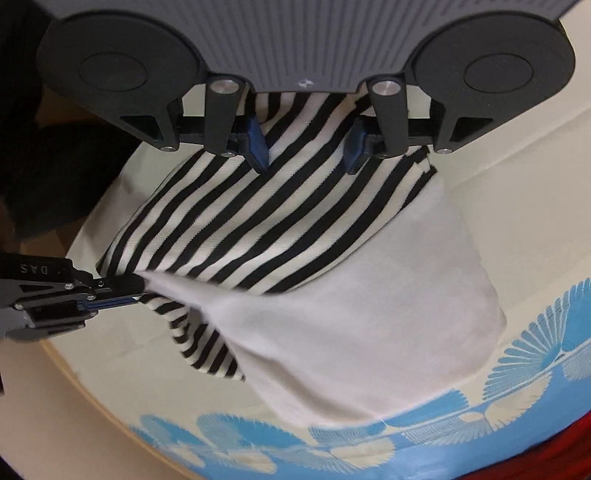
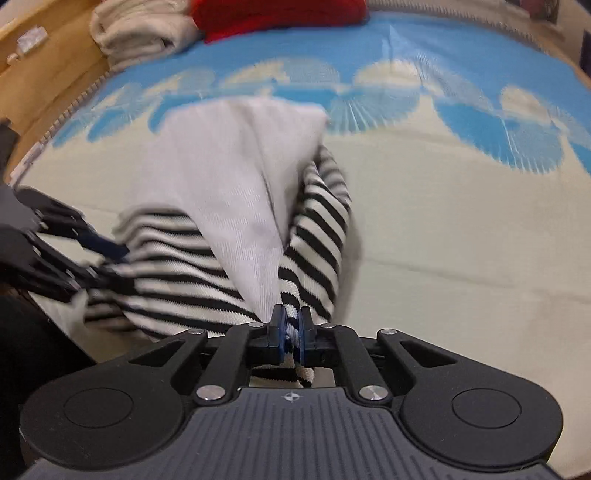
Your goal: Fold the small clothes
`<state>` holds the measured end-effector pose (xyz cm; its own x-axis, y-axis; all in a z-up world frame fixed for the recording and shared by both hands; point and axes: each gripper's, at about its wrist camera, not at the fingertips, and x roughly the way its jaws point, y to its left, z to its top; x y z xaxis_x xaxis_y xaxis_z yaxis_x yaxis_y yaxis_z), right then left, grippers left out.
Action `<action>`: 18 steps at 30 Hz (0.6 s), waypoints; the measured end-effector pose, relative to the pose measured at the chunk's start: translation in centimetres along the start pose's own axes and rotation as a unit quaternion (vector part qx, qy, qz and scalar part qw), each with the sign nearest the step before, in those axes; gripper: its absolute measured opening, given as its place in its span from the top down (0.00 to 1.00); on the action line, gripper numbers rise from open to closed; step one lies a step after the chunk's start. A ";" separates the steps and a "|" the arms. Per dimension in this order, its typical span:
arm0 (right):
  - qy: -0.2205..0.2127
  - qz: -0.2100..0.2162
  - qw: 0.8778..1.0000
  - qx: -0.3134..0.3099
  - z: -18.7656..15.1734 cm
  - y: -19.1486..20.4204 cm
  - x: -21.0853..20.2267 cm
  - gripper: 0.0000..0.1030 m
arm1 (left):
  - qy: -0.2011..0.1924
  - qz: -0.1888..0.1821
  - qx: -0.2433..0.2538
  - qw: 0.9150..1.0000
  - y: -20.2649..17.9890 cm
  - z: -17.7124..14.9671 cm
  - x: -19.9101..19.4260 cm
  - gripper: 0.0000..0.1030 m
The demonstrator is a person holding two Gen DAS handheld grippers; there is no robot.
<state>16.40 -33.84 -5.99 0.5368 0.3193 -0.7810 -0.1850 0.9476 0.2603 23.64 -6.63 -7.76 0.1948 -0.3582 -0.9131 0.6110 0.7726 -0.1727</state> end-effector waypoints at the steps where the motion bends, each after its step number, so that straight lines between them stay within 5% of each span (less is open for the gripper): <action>1: -0.025 0.007 0.999 0.019 0.4 -0.2 -0.5 0.87 | -0.002 -0.007 -0.012 1.000 0.4 0.0 -0.1 0.51; 3: -0.071 0.015 0.996 0.058 1.1 -0.8 -1.4 0.69 | -0.010 -0.016 -0.022 1.000 0.8 0.0 -0.8 0.51; 6: -0.120 0.027 0.987 0.102 2.6 -1.9 -1.6 0.67 | -0.056 -0.028 -0.058 0.996 2.7 0.4 -3.4 0.51; 11: -0.070 0.032 0.984 0.159 5.0 -3.4 2.9 0.67 | -0.089 -0.008 -0.126 0.988 5.5 0.4 -5.2 0.52; 15: -0.031 0.046 0.973 0.225 6.3 -4.3 7.3 0.56 | -0.085 0.005 -0.134 0.987 6.2 1.3 -5.0 0.52; 18: -0.012 0.044 0.972 0.232 6.6 -3.6 9.2 0.56 | -0.085 -0.010 -0.132 0.987 6.2 1.3 -5.0 0.52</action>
<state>27.49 -34.30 -10.38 0.5553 0.3942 -0.7323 0.1564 0.8153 0.5575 27.45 -0.73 -3.83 0.3248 -0.4408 -0.8368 0.3987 0.8661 -0.3015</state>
